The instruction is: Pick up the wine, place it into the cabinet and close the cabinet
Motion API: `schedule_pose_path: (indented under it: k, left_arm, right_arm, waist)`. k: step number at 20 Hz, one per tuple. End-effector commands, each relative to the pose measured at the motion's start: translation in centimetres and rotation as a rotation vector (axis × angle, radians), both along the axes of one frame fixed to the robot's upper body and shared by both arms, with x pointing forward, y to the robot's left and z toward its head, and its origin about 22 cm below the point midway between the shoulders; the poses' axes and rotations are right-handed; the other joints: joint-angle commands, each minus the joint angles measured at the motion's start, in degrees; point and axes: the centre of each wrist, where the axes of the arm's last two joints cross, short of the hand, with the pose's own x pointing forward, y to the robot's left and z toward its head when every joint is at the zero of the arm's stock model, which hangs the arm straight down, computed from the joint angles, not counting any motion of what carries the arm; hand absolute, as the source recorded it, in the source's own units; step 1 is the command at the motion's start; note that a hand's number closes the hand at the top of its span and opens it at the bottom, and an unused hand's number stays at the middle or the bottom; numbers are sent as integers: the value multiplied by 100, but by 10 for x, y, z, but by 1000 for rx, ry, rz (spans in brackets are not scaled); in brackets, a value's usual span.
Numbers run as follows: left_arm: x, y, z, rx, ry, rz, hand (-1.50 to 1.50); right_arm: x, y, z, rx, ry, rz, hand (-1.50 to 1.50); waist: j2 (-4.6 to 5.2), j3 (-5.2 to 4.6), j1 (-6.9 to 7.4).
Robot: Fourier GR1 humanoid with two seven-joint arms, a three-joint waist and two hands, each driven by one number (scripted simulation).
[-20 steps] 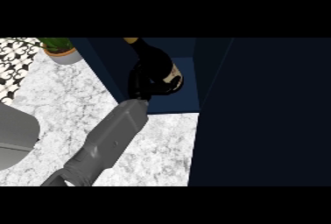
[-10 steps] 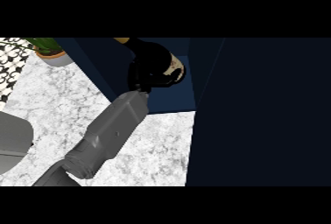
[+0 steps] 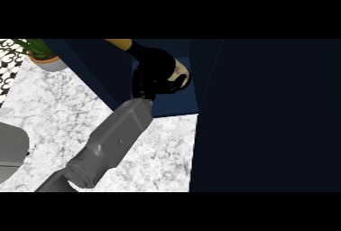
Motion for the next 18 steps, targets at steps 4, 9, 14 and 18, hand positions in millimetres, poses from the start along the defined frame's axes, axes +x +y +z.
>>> schedule_pose_path:
  k: [4, 9, 14, 18]
  left_arm:
    - [-15, -7, -12, -8, 21, -11, 150]
    - [-6, -19, 8, -42, 17, 15, 150]
    - [-16, -19, -3, -70, 22, 59, -150]
    - [-20, -12, -14, -83, 7, 102, -150]
  right_arm:
    - [7, 1, -1, 13, -14, 30, -150]
    - [0, 3, 8, 23, -11, 25, -150]
    - [13, 2, 4, 5, -18, 9, -150]
    - [16, 1, 6, 0, -28, 32, -150]
  waist:
    - [49, -2, -168]
    - [24, -5, -168]
    - [49, -4, -179]
    - [58, -5, -113]
